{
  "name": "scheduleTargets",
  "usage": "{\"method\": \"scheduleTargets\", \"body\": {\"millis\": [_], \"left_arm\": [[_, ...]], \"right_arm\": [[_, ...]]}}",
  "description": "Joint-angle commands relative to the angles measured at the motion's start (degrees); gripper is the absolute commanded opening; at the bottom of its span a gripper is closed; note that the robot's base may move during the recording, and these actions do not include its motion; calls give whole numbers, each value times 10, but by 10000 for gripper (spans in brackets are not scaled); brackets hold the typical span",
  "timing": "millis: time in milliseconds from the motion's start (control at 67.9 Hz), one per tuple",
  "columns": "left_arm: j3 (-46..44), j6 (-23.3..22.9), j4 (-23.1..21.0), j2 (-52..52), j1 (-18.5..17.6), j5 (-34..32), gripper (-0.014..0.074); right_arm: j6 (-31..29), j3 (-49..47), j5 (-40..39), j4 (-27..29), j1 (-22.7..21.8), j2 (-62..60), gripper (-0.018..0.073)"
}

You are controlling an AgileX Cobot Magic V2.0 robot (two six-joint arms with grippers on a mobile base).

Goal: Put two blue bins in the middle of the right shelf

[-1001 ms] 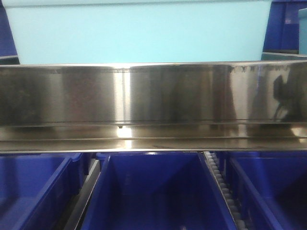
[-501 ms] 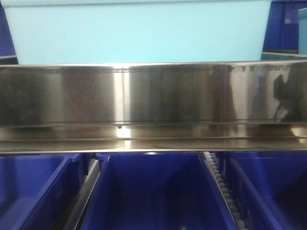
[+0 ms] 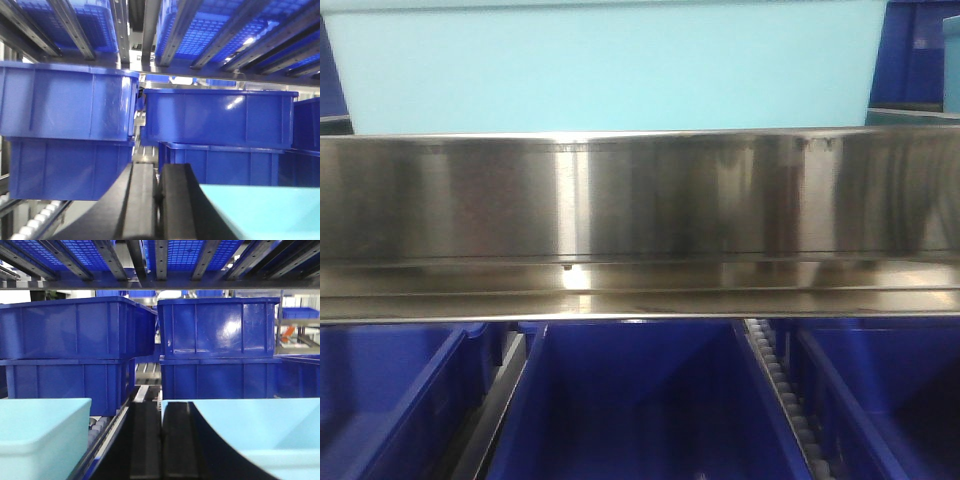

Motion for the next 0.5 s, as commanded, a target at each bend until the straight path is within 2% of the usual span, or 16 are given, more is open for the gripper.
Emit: {"method": "scheduleTargets", "body": {"millis": [0, 118, 236, 339, 412, 486], "left_arm": [[-75, 0, 2, 46, 3, 73, 127], [-144, 0, 4, 108, 3, 126, 328], [-191, 0, 3, 176, 3, 156, 511], [-224, 0, -2, 219, -24, 168, 606], [-253, 0, -6, 247, -61, 185, 603], [-289, 0, -7, 293, -110, 217, 601]], "right_arm": [[-5, -60, 38, 2, 2, 42, 28], [-5, -121, 38, 2, 2, 92, 344], [-5, -161, 45, 2, 2, 140, 579], [-5, -197, 64, 2, 2, 180, 568], [-13, -231, 95, 21, 6, 217, 568], [-66, -279, 129, 59, 26, 259, 568]]}}
